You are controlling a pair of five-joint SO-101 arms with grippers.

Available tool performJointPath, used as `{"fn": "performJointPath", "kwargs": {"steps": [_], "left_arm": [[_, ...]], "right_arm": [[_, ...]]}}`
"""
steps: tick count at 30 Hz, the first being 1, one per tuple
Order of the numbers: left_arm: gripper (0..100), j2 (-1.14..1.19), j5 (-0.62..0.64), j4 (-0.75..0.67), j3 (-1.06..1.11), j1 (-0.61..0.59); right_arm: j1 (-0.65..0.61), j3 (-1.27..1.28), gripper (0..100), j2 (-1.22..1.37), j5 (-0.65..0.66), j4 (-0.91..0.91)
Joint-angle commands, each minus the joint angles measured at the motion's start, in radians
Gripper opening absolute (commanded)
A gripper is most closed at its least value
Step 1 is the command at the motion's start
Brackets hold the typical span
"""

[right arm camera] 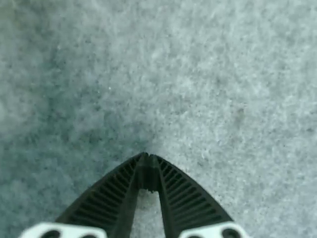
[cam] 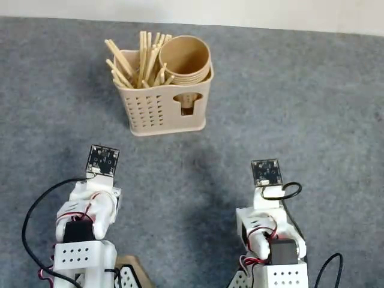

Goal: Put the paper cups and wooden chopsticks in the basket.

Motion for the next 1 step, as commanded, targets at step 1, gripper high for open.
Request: {"fn": "performJointPath", "kwargs": {"steps": [1], "left_arm": [[17,-0.013,0.002,0.006,0.025,-0.005]], "right_arm": [[0.008,0.137,0.5,-0.007,-0.002,0.005]]}}
